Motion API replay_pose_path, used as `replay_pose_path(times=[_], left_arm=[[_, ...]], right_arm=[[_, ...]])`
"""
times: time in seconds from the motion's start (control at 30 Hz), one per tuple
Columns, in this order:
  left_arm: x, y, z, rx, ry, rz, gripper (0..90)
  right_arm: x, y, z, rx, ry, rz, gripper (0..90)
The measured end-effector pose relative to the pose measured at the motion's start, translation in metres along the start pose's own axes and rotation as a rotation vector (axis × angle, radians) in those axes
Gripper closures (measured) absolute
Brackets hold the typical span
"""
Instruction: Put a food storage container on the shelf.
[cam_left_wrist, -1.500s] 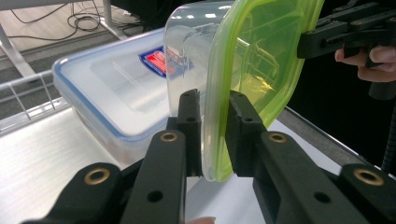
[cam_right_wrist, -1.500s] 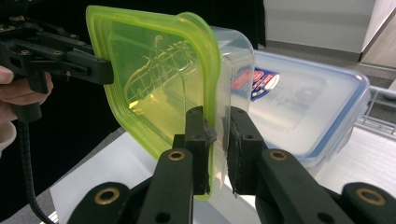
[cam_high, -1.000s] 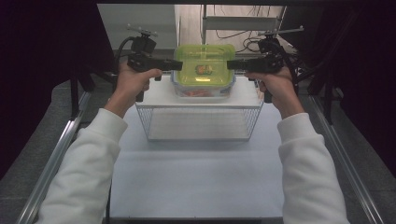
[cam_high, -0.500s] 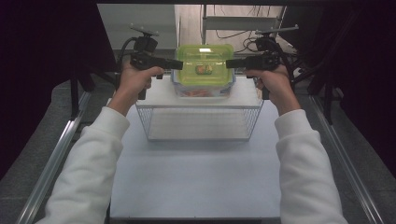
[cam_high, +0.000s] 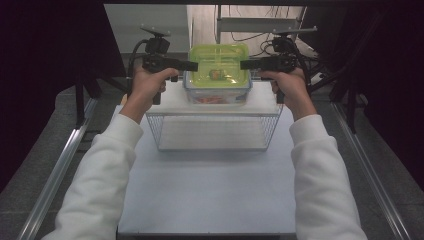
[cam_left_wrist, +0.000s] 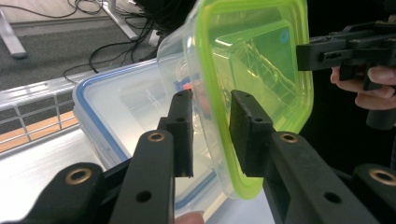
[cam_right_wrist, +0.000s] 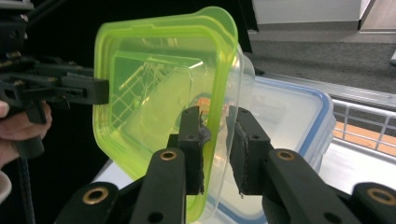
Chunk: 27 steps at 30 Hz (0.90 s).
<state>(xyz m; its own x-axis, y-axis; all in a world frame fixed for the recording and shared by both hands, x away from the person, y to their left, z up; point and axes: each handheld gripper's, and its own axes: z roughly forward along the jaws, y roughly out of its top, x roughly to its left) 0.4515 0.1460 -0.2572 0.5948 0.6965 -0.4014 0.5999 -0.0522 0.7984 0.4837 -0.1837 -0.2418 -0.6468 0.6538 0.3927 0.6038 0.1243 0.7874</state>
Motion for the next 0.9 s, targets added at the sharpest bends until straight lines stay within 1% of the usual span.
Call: replay_pose_path(times=[0.17,0.27,0.37,0.43,0.47,0.53,0.6,0.63,0.67,0.73,0.8,0.9], left_arm=[[0.005,0.001,0.005,-0.026,0.025,-0.025,67.8],[0.007,0.001,0.008,-0.028,0.036,-0.042,65.3],[0.009,0.001,0.011,-0.029,0.053,-0.043,60.3],[0.01,0.001,0.013,-0.036,0.053,-0.049,54.4],[0.011,0.001,0.013,-0.039,0.051,-0.053,53.4],[0.011,0.001,0.013,-0.06,0.06,-0.049,43.2],[0.011,0.001,0.013,-0.072,0.056,-0.042,37.8],[0.01,0.001,0.013,-0.074,0.065,-0.033,34.6],[0.01,0.001,0.012,-0.076,0.07,-0.035,32.0],[0.01,0.001,0.011,-0.078,0.063,-0.035,29.1],[0.009,0.0,0.008,-0.081,0.068,-0.033,26.9],[0.007,-0.002,0.002,-0.091,0.047,-0.036,26.4]], right_arm=[[-0.005,-0.001,0.005,-0.024,-0.006,0.036,70.1],[-0.008,-0.002,0.008,-0.035,-0.015,0.047,67.9],[-0.012,-0.004,0.012,-0.044,-0.029,0.061,64.3],[-0.015,-0.005,0.013,-0.054,-0.026,0.078,62.0],[-0.016,-0.005,0.014,-0.058,-0.031,0.08,59.5],[-0.017,-0.006,0.014,-0.058,-0.04,0.085,52.0],[-0.017,-0.007,0.012,-0.072,-0.037,0.097,47.5],[-0.017,-0.007,0.011,-0.086,-0.036,0.102,46.3],[-0.016,-0.007,0.009,-0.089,-0.033,0.1,45.0],[-0.015,-0.008,0.006,-0.096,-0.04,0.09,43.6],[-0.014,-0.01,0.001,-0.109,-0.032,0.089,43.5],[-0.014,-0.012,-0.007,-0.111,-0.028,0.08,43.5]])
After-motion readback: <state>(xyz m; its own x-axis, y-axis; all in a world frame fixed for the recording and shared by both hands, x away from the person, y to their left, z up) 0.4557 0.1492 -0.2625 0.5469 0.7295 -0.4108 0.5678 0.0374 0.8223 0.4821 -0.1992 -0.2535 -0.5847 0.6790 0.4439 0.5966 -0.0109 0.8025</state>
